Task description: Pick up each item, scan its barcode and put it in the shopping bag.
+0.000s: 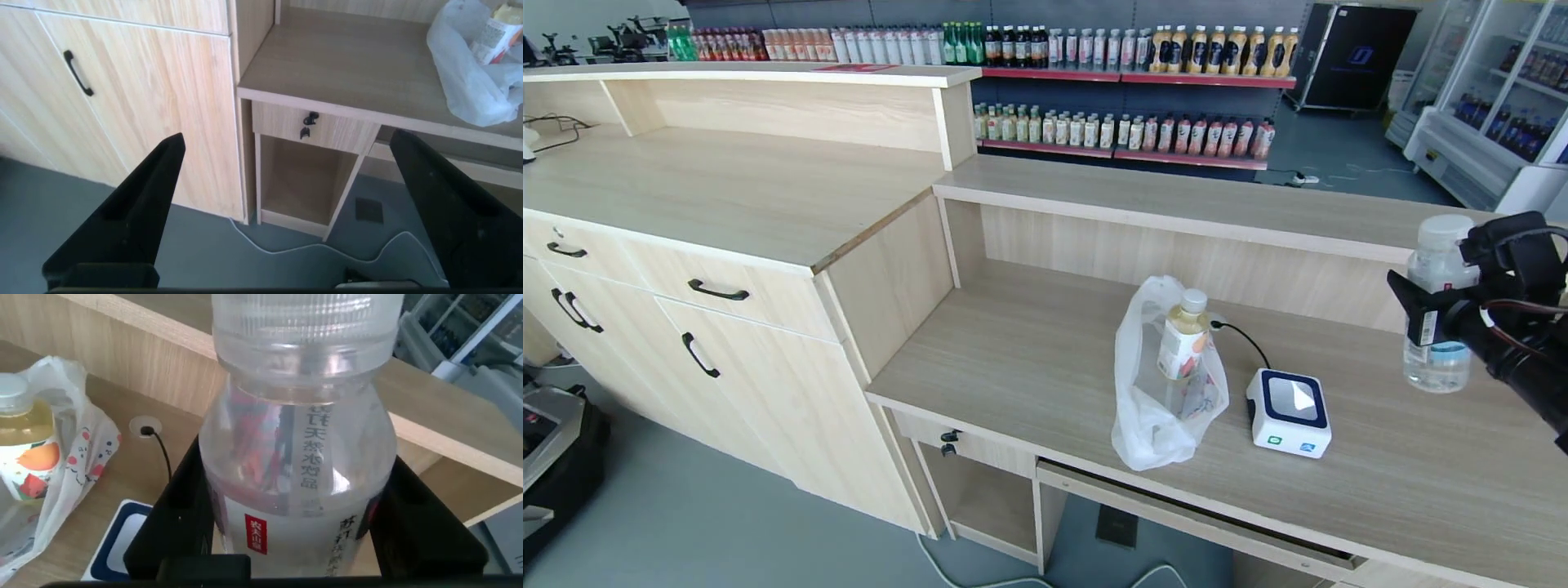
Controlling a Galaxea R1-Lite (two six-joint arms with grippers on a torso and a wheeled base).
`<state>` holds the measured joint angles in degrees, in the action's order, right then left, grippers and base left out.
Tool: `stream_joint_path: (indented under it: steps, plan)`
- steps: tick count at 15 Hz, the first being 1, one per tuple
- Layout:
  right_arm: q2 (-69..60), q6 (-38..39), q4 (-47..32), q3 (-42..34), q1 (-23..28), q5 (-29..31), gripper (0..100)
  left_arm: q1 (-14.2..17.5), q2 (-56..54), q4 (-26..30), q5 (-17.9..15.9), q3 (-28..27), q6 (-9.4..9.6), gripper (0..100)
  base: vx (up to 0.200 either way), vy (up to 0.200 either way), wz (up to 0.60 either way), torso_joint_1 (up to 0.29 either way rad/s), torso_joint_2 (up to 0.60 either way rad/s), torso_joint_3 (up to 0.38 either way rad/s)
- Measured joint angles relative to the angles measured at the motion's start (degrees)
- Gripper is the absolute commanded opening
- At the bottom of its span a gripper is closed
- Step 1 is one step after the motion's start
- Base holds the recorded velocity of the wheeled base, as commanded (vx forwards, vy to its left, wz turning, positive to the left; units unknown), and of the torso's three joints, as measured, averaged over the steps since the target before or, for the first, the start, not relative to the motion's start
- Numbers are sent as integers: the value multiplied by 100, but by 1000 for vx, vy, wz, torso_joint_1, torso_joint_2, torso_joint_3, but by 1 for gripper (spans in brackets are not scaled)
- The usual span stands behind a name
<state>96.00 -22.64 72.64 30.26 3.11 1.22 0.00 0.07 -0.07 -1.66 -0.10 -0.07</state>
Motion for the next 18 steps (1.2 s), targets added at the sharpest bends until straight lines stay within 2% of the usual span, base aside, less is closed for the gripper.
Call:
stream_joint_path:
  steps: [4, 8, 13, 18]
  plan:
    - [216, 422, 29, 52, -622, -1030, 0, -2, 0, 0, 0, 0, 0, 100, 0, 0, 0, 0, 0, 0]
    - [1165, 806, 679, 224, -944, -1835, 0, 0, 0, 0, -1, 0, 0, 100, 0, 0, 0, 0, 0, 0]
    - [2760, 1017, 1491, 730, -1197, -2297, 0, 0, 0, 0, -1, 0, 0, 100, 0, 0, 0, 0, 0, 0]
    - [3807, 1026, 1514, 1621, -1239, -2322, 0, -2, 0, 0, 0, 0, 0, 100, 0, 0, 0, 0, 0, 0]
